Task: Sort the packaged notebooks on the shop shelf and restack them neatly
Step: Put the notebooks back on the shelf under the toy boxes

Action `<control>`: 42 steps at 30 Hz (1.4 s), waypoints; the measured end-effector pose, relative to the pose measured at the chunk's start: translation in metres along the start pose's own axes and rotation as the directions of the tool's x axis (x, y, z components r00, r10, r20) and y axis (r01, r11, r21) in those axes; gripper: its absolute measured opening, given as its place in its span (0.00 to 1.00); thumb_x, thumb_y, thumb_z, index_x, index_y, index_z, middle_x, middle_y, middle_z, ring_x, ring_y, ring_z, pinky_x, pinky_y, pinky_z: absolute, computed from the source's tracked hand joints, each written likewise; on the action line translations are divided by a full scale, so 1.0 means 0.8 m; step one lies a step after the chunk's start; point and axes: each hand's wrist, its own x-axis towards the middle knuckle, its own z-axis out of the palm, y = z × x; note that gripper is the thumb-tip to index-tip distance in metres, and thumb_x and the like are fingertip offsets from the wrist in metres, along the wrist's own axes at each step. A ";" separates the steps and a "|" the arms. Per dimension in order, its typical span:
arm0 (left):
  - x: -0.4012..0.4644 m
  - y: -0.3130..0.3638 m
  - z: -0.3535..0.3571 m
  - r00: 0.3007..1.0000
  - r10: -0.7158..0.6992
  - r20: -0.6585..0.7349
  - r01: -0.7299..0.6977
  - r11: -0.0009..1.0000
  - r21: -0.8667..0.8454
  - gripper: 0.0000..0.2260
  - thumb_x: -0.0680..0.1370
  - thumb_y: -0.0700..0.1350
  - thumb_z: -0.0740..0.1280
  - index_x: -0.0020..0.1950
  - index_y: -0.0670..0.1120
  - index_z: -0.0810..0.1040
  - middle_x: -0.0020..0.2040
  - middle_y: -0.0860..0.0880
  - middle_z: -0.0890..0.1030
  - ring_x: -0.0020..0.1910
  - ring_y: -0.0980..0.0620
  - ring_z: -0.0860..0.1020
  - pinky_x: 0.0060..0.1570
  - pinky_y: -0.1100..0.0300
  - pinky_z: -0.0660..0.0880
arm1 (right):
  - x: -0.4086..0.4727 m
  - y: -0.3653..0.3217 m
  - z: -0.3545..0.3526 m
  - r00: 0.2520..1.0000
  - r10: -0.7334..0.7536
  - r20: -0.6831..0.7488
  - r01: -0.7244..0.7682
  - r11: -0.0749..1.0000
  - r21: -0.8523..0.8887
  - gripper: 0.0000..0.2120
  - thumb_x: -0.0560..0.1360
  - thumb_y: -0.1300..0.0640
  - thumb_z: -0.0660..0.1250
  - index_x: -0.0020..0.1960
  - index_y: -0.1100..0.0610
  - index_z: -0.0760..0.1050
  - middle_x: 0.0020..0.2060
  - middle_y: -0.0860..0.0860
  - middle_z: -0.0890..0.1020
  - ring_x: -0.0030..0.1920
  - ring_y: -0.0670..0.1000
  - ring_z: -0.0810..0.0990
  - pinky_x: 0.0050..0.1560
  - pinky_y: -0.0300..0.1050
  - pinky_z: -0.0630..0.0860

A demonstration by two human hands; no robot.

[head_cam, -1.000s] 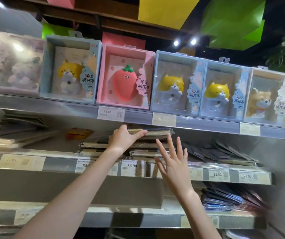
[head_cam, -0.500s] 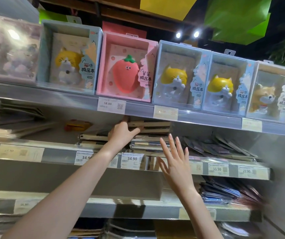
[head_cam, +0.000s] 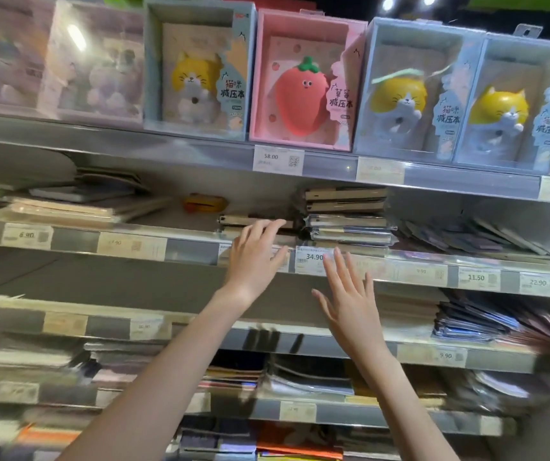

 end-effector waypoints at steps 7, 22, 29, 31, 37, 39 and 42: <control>-0.072 -0.044 -0.013 0.998 -0.029 0.060 0.026 0.998 0.062 0.20 0.79 0.49 0.60 0.72 0.54 0.63 0.69 0.53 0.69 0.69 0.52 0.63 0.67 0.55 0.59 | -0.043 -0.047 0.025 0.992 0.007 0.122 -0.015 0.998 0.067 0.29 0.79 0.42 0.52 0.76 0.51 0.52 0.74 0.48 0.48 0.75 0.51 0.45 0.73 0.57 0.45; -0.252 -0.156 0.018 0.946 -0.195 0.257 0.174 0.979 0.105 0.19 0.80 0.48 0.60 0.71 0.52 0.65 0.67 0.53 0.71 0.68 0.53 0.65 0.65 0.58 0.59 | -0.165 -0.144 0.126 0.865 0.009 0.502 -0.095 0.985 0.145 0.29 0.80 0.44 0.50 0.76 0.49 0.43 0.74 0.46 0.40 0.73 0.47 0.35 0.73 0.54 0.38; -0.367 -0.206 0.045 0.845 -0.349 0.405 0.318 0.937 0.145 0.20 0.80 0.49 0.59 0.72 0.53 0.63 0.69 0.54 0.68 0.69 0.53 0.63 0.67 0.57 0.58 | -0.261 -0.183 0.191 0.751 -0.016 0.660 -0.115 0.981 0.154 0.29 0.80 0.43 0.50 0.76 0.49 0.43 0.75 0.46 0.41 0.73 0.46 0.35 0.73 0.55 0.39; -0.405 -0.225 0.052 0.796 -0.408 0.447 0.368 0.913 0.177 0.21 0.80 0.49 0.59 0.73 0.53 0.62 0.70 0.54 0.68 0.69 0.53 0.63 0.67 0.57 0.58 | -0.288 -0.195 0.210 0.711 -0.036 0.703 -0.116 0.979 0.168 0.29 0.80 0.43 0.50 0.76 0.50 0.43 0.76 0.48 0.42 0.73 0.47 0.35 0.73 0.55 0.39; -0.508 -0.274 0.062 0.688 -0.513 0.514 0.446 0.857 0.259 0.21 0.80 0.49 0.58 0.73 0.53 0.61 0.70 0.53 0.67 0.69 0.51 0.63 0.67 0.55 0.58 | -0.369 -0.230 0.269 0.635 -0.120 0.763 -0.106 0.965 0.240 0.28 0.80 0.43 0.47 0.76 0.52 0.49 0.76 0.49 0.47 0.75 0.49 0.42 0.73 0.58 0.46; -0.539 -0.289 0.065 0.657 -0.541 0.525 0.468 0.838 0.279 0.21 0.80 0.48 0.58 0.73 0.53 0.61 0.70 0.53 0.68 0.69 0.50 0.64 0.67 0.55 0.59 | -0.395 -0.243 0.285 0.601 -0.143 0.786 -0.116 0.958 0.263 0.33 0.76 0.39 0.40 0.76 0.53 0.50 0.76 0.50 0.50 0.76 0.51 0.46 0.73 0.58 0.48; -0.589 -0.309 0.072 0.609 -0.584 0.536 0.503 0.807 0.308 0.20 0.80 0.49 0.58 0.72 0.52 0.63 0.68 0.52 0.69 0.67 0.50 0.65 0.65 0.54 0.62 | -0.434 -0.261 0.309 0.552 -0.164 0.818 -0.131 0.951 0.279 0.33 0.75 0.39 0.40 0.76 0.53 0.52 0.76 0.50 0.52 0.76 0.52 0.48 0.73 0.58 0.47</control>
